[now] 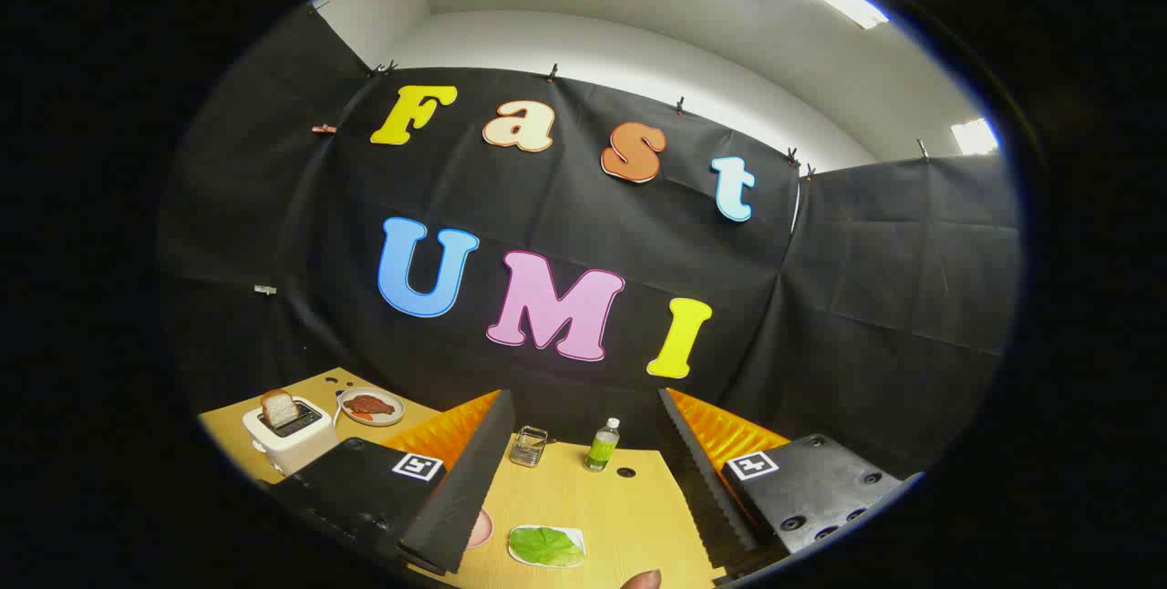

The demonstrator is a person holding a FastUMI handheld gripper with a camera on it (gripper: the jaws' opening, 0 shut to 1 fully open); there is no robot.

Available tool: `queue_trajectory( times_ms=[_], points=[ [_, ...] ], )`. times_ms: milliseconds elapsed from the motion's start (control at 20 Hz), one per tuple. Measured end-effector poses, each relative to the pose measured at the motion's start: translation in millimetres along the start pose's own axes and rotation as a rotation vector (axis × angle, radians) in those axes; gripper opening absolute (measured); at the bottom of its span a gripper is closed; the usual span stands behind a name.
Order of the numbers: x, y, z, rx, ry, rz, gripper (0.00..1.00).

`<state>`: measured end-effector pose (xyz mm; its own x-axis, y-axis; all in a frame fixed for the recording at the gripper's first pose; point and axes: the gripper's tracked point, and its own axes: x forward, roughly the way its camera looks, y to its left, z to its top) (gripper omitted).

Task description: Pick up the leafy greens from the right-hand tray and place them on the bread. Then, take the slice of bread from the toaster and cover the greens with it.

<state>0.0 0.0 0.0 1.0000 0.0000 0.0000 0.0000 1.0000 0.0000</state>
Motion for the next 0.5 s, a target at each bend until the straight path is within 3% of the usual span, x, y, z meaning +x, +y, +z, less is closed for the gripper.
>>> queue_trajectory(
  times_ms=[500],
  points=[
    [-3.0, -1.8, -7.2, 0.012, 0.023, -0.001, 0.97]
  ],
)
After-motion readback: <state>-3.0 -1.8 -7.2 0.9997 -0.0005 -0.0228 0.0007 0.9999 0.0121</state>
